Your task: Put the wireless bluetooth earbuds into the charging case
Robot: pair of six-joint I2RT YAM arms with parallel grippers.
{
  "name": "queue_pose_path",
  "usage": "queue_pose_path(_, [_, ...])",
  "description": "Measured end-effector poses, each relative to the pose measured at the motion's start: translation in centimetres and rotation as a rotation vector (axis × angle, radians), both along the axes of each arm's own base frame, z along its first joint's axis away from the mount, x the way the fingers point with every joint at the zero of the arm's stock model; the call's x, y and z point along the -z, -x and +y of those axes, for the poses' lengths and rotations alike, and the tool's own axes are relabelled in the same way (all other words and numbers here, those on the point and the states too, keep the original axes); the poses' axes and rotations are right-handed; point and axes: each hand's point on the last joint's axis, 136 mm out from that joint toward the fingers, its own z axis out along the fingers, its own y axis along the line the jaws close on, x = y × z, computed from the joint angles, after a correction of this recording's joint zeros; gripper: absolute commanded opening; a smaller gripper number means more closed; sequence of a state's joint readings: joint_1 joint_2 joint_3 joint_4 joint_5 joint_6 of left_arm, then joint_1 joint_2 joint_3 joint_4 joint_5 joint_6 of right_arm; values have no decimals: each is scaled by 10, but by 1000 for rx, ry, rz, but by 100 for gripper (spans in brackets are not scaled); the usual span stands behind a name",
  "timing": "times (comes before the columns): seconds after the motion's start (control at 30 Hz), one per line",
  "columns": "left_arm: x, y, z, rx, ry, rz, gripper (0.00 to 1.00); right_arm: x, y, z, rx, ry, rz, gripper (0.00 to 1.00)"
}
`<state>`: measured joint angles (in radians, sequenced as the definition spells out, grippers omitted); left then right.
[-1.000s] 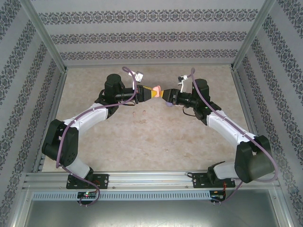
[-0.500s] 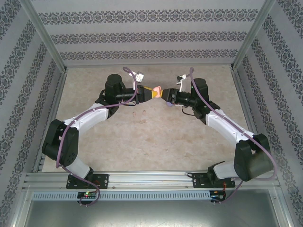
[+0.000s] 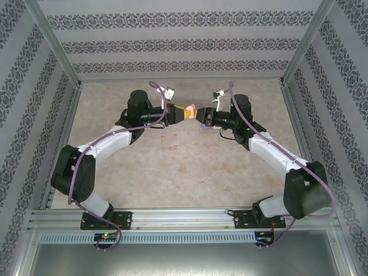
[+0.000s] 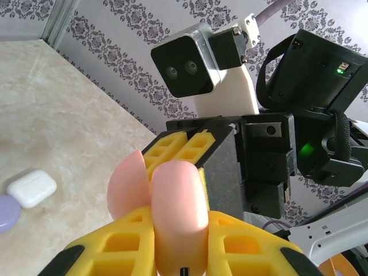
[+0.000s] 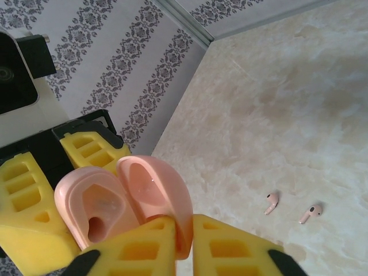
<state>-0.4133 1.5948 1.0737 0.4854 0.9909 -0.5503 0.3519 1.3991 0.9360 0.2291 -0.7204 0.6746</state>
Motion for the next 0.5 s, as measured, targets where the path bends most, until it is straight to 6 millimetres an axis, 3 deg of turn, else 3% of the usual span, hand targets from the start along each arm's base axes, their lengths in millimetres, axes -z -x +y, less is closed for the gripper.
queue_pose_path(0.23, [0, -2, 0, -10, -1, -1, 2, -2, -2, 1, 0, 1, 3, 0])
queue_pose_path(0.37, [1, -4, 0, -28, -5, -3, 43, -2, -3, 1, 0, 6, 15, 0])
queue_pose_path(0.5, [8, -5, -1, -48, -36, -1, 61, -4, -6, 1, 15, 31, 6, 0])
